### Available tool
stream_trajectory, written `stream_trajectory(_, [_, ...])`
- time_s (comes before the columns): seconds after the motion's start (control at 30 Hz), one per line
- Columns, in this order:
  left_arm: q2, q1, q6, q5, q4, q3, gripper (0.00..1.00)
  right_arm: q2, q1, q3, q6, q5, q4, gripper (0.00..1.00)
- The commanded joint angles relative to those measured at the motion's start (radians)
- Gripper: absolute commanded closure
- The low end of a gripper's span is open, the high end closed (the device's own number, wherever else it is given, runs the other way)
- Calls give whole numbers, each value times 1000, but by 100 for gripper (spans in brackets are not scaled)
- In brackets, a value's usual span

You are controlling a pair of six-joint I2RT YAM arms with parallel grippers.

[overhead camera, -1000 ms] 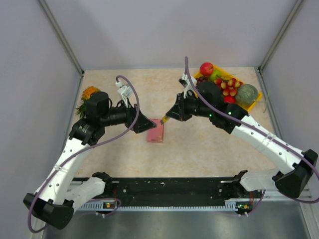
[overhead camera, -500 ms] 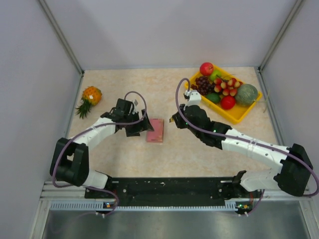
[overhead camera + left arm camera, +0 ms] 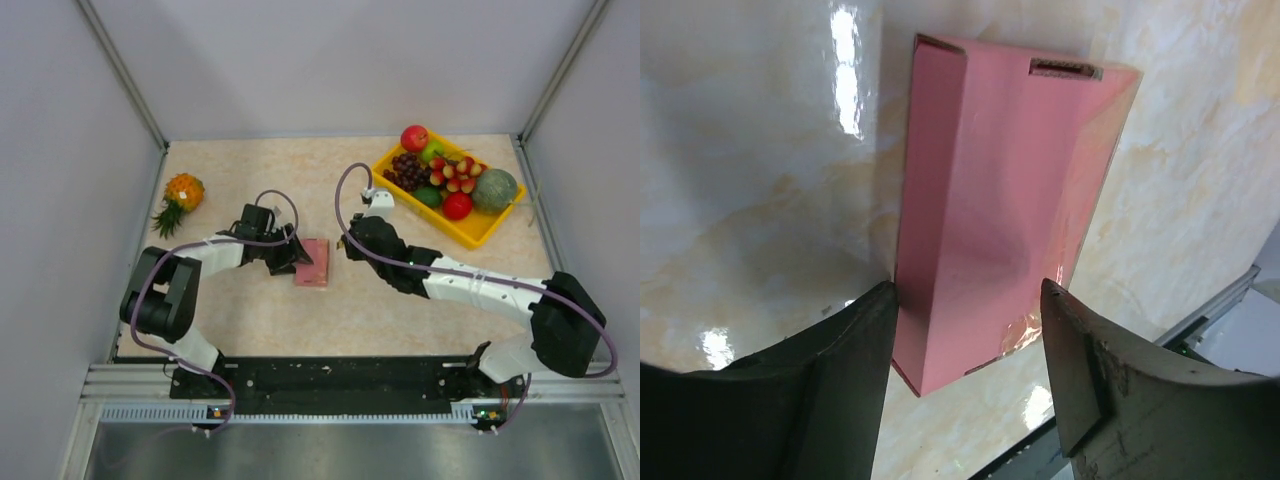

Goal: Unpack the express box

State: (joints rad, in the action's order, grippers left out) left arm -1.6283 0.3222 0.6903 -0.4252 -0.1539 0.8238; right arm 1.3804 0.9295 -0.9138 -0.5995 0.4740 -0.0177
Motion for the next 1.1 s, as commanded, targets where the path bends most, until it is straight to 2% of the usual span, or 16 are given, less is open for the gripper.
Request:
stream_trajectory(0.0, [1, -3, 72, -84, 54, -49, 37, 57, 15, -10, -19, 14, 73, 100])
stream_trajectory(0.2, [18, -3, 132, -173, 88, -126, 39, 121, 15, -10, -28, 21, 136, 100])
stream_trajectory(0.27, [25, -9, 112, -144, 53, -106, 36, 146, 15, -16, -19, 29, 150, 100])
stream_trajectory(0.33, [31, -15, 86, -103, 21, -85, 26, 163, 15, -33, -10, 37, 148, 100])
stream_trajectory(0.47, [28, -25, 89, -70, 7, -48, 21, 206, 22, -60, 7, 69, 147, 100])
stream_trajectory(0.6, [-16, -26, 104, -46, -25, 13, 21, 243, 26, -80, 4, 113, 171, 100])
stream_trajectory(0.73, [-71, -31, 92, -38, -87, 69, 29, 258, 32, -95, 23, 126, 190, 100])
stream_trajectory(0.9, [-100, -40, 100, -50, -96, 80, 48, 272, 34, -114, 38, 147, 193, 100])
stream_trajectory(1.07, [-114, -48, 91, -47, -108, 80, 59, 310, 35, -155, 55, 135, 184, 100])
